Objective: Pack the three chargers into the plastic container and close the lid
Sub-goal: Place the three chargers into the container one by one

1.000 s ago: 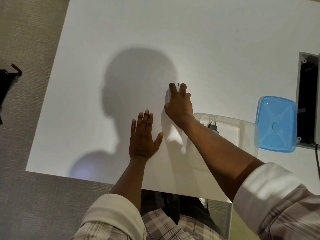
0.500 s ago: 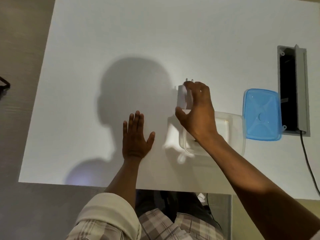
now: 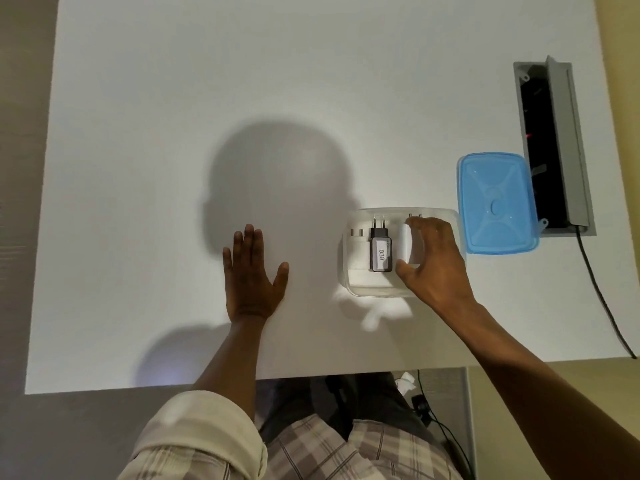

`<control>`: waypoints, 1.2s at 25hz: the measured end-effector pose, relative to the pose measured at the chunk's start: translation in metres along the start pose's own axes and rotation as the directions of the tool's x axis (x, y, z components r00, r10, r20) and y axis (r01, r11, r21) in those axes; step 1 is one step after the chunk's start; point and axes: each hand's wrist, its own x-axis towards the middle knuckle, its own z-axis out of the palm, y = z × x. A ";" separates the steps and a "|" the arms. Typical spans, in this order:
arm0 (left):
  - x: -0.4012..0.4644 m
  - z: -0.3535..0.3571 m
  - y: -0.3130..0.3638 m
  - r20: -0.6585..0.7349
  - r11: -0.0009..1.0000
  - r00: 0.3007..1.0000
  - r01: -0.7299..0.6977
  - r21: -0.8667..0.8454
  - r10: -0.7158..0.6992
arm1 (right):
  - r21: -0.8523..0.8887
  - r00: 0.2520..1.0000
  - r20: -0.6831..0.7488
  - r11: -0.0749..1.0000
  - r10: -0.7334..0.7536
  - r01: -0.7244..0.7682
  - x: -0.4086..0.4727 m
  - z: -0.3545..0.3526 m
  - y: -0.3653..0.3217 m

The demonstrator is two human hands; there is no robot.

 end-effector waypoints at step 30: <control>0.016 -0.003 -0.001 0.091 1.000 0.996 0.009 -0.022 -0.007 | 0.030 0.999 0.023 0.999 0.024 -0.025 0.019 0.030 0.025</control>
